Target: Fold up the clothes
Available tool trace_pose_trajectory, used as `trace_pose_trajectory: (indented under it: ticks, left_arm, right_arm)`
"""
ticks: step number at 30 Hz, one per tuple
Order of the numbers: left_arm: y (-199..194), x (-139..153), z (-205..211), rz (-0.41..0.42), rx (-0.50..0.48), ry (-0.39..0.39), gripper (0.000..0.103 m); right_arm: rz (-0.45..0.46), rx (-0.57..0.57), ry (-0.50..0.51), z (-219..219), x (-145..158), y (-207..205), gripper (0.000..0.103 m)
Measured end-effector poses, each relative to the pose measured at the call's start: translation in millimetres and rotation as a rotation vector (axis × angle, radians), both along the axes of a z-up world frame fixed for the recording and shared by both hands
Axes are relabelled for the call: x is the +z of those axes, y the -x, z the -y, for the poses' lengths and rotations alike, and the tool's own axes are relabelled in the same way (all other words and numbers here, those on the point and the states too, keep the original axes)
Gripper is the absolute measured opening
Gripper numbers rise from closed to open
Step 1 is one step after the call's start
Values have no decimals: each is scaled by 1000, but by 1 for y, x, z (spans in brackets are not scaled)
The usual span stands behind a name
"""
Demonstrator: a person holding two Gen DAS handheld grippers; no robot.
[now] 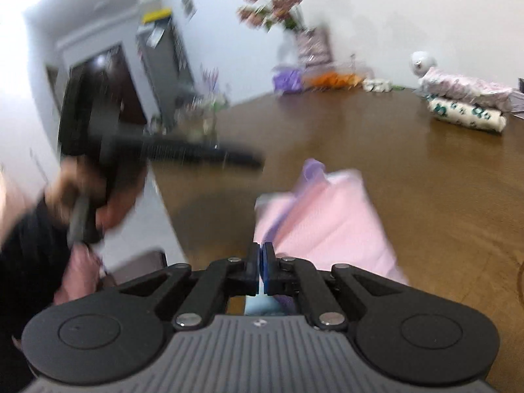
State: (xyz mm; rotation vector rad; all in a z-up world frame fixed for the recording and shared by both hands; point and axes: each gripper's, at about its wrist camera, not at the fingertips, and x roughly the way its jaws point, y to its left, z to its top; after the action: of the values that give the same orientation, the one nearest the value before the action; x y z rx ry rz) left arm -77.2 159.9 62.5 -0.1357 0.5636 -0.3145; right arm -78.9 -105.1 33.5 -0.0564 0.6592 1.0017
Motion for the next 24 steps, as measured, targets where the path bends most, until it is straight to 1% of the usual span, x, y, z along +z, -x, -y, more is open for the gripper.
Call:
trace_pose_trajectory:
  ticks: [1, 3, 4, 5, 7, 8, 9, 10, 11, 12, 14, 15, 16, 19, 20, 22, 23, 24]
  left_arm:
    - [-3, 3, 1, 7, 6, 15, 40]
    - [-8, 5, 9, 22, -10, 26, 46]
    - [-10, 4, 16, 24, -14, 20, 46]
    - [-12, 1, 25, 19, -39, -3, 46]
    - [-17, -6, 45, 6, -96, -55, 45]
    - [-22, -10, 54, -6, -122, -96, 45]
    - [-23, -16, 61, -17, -134, -136, 45]
    - [-25, -22, 63, -30, -134, -158, 45]
    - [-26, -28, 62, -52, -126, -163, 45]
    - [-27, -32, 59, -64, -119, -155, 47]
    - [-25, -38, 52, -79, -108, -130, 48]
    - [-23, -40, 48, -81, -105, -115, 48]
    - [-22, -41, 47, -85, -103, -105, 48]
    - [-17, -43, 45, -90, -91, -95, 48]
    - [-15, -43, 44, -93, -82, -86, 48]
    - [-11, -44, 43, -100, -61, -66, 48]
    - [-8, -44, 42, -103, -51, -56, 48]
    - [-6, -45, 42, -106, -41, -46, 48]
  right_arm:
    - [-5, -6, 16, 1, -5, 4, 2]
    - [-29, -34, 26, 5, -12, 7, 2]
    - [-39, -44, 18, 7, -13, 8, 2]
    - [-44, -50, 0, 10, -13, 10, 3]
    - [-44, -65, -31, 14, -11, 13, 5]
    - [-29, -77, -41, 14, -9, 15, 8]
    - [-14, -89, -50, 14, -8, 16, 12]
    - [1, -101, -60, 14, -6, 18, 16]
    - [17, -114, -69, 15, -4, 20, 31]
    - [51, -149, -47, 12, -3, 22, 45]
    - [158, -263, 61, 1, -2, 28, 52]
    - [190, -286, 96, -5, -2, 30, 52]
    - [205, -283, 113, -11, -3, 32, 52]
    - [184, -211, 119, -27, -5, 36, 52]
    - [185, -202, 137, -32, -7, 37, 52]
    - [196, -216, 189, -37, -12, 36, 46]
    - [186, -225, 196, -34, -13, 34, 40]
    - [176, -233, 203, -31, -14, 33, 39]
